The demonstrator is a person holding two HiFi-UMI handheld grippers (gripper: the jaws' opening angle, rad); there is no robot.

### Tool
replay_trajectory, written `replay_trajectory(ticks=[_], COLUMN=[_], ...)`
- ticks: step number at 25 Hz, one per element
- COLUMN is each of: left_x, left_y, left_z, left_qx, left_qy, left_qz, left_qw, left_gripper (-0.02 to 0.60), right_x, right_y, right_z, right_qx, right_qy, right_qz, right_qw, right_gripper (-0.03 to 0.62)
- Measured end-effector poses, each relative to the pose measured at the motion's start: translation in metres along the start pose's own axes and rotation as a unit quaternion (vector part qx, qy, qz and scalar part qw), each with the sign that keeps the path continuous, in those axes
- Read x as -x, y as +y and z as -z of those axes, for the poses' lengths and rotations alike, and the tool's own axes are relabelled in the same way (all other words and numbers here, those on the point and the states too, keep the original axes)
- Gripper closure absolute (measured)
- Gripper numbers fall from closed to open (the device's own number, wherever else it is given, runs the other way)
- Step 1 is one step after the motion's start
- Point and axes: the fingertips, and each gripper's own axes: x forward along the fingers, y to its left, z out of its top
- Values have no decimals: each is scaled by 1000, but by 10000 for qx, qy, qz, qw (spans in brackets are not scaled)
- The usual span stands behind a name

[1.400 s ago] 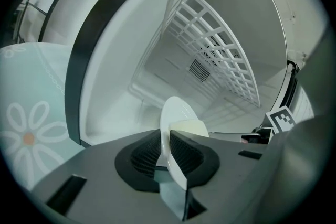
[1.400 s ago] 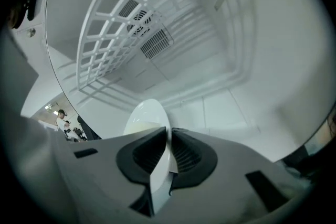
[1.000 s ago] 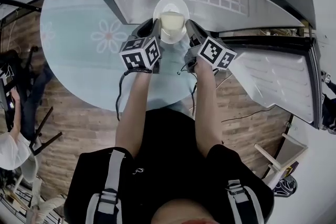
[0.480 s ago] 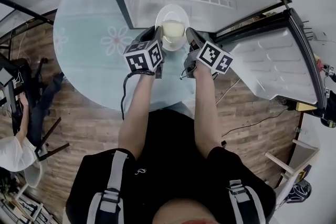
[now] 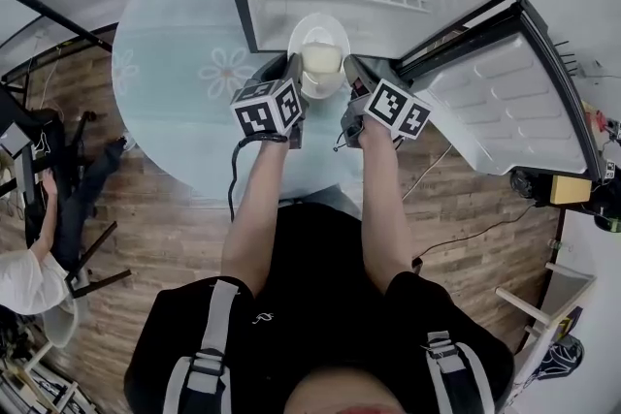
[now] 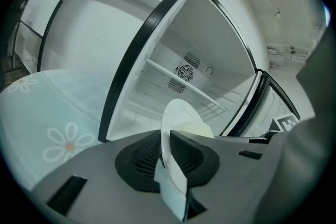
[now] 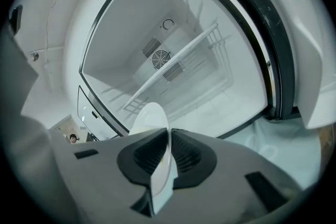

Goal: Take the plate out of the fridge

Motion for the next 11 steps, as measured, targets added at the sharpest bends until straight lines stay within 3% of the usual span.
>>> replay_trajectory(ticks=[11], left_x=[22], left_y=[13], left_z=[-3], left_qx=[152], left_qy=[-103], left_qz=[-44], left_qw=[9998], left_gripper=[534], right_x=[0], right_y=[22], right_z=[10], right_qx=[197], right_qy=[106], right_qz=[-23], right_qw=[9997], right_gripper=[566])
